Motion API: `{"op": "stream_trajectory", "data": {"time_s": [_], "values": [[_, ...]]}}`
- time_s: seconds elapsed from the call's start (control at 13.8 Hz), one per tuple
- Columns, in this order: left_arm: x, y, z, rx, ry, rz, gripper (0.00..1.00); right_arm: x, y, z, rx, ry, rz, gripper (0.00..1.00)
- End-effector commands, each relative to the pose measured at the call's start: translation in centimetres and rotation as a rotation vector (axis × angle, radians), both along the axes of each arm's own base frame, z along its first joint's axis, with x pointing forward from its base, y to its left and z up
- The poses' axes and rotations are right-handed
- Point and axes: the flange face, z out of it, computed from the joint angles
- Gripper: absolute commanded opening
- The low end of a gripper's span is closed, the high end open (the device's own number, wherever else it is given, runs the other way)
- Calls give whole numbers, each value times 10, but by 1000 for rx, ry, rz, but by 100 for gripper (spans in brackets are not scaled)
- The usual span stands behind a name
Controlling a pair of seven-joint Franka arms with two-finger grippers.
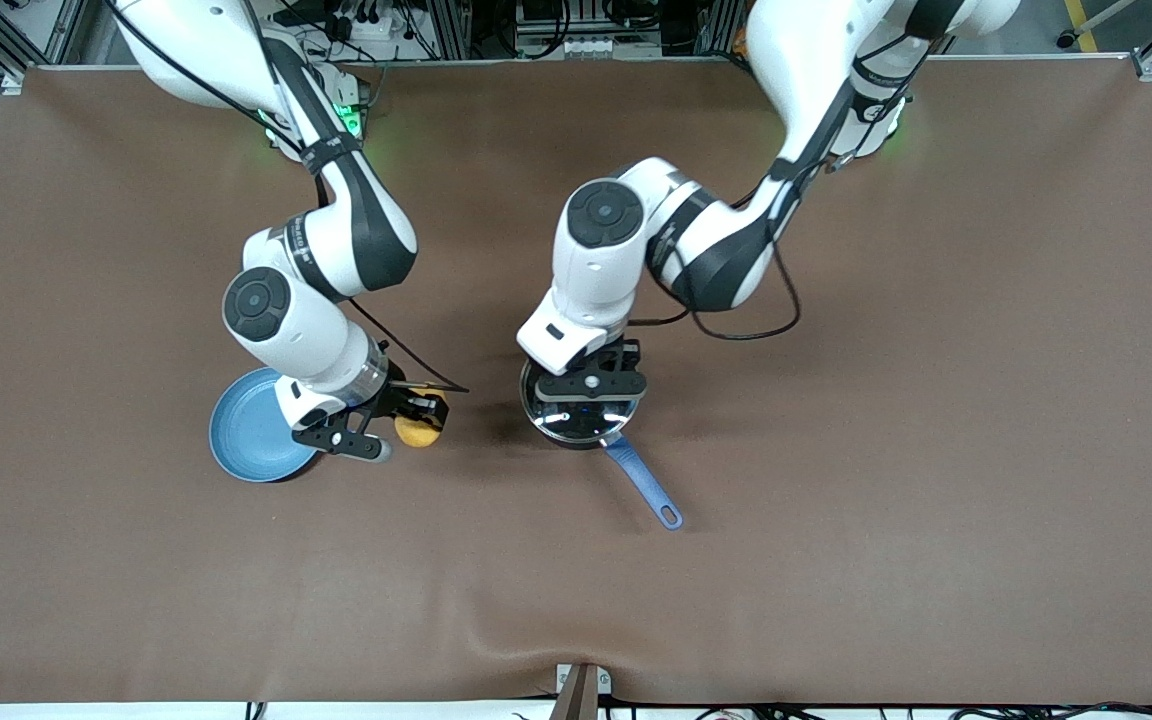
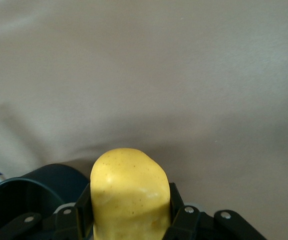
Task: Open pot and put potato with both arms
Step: 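Lift the potato with the right gripper while the left gripper lifts the lid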
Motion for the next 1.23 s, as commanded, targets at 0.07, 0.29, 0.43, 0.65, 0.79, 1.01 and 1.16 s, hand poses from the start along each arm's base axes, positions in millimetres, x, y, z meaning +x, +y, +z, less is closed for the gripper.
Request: {"op": "stream_trajectory", "data": {"time_s": [0.07,0.29,0.43,0.65,0.79,1.01,1.16], "values": [[25,63,58,-1,8,-45,0,-3,48,7,31,1,-58,9],[39,111,83,8,42,-1,0,-18,93,2,42,-15,-48,6],[43,145,94,35,76,8,0,-31,127,-10,44,-27,-25,3],[47,188,108,48,95,47,0,-36,164,-25,52,-63,-8,3],[58,224,99,68,129,55,0,-40,178,-33,74,-113,6,2],[65,280,80,91,175,62,0,-48,191,-60,27,-150,65,2],[70,304,65,99,198,35,0,-57,201,-79,-7,-153,107,2]]}}
